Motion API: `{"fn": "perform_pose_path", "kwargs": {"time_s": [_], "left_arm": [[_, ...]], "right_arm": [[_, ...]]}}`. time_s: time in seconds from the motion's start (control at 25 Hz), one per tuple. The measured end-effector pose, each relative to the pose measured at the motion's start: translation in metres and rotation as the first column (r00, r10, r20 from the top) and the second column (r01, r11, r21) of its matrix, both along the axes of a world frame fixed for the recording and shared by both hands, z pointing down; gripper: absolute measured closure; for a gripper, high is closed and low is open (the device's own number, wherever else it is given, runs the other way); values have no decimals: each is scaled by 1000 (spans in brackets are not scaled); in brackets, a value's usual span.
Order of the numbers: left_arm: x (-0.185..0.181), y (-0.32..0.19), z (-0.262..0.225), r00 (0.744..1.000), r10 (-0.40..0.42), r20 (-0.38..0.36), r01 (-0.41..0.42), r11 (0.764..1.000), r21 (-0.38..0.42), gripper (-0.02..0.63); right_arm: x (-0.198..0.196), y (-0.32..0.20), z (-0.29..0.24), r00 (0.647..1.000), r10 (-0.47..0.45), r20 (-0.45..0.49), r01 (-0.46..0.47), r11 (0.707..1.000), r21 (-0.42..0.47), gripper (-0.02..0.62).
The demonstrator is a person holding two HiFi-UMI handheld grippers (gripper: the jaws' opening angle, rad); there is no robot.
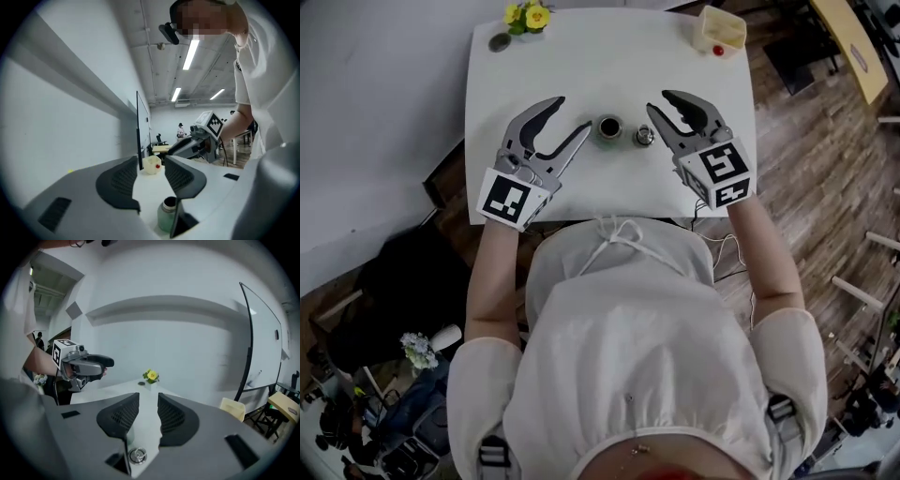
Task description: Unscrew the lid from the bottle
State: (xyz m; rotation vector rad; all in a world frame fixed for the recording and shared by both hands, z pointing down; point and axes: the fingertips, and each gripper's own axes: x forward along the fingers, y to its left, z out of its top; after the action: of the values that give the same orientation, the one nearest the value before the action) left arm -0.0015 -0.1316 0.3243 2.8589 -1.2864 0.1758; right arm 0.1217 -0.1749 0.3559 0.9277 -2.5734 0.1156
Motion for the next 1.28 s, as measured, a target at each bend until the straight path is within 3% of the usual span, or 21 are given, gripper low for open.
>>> {"fn": "perform_pose_path", "kwargs": {"time_s": [0.04,0.16,0.24,0.32,0.44,0.8,1.28], "left_arm": [[-4,0,-15,1000,-12,-19,13,999,42,444],[-13,1,-49,997,-23,-78,33,992,125,488],[-20,3,-58,994,-36,-103,49,990,131,531],[-27,3,-60,990,-44,-134,59,992,110,565],[-36,0,-55,988,-67,-140,78,994,72,581],[-45,-6,-42,992,-124,-27,125,991,50,588],[-54,-12,-36,984,-175,-35,175,985,2,586]], "right_arm": [[-2,-1,-13,1000,8,29,-9,1000,24,472],[-5,-5,-41,995,42,94,-51,995,90,547],[-6,-4,-49,993,59,104,-72,989,128,589],[-9,0,-50,994,51,93,-65,986,156,589],[-13,4,-49,994,45,103,-62,984,164,589],[-14,6,-52,984,49,173,-78,983,165,592],[-16,4,-53,980,62,188,-92,984,153,594]]}}
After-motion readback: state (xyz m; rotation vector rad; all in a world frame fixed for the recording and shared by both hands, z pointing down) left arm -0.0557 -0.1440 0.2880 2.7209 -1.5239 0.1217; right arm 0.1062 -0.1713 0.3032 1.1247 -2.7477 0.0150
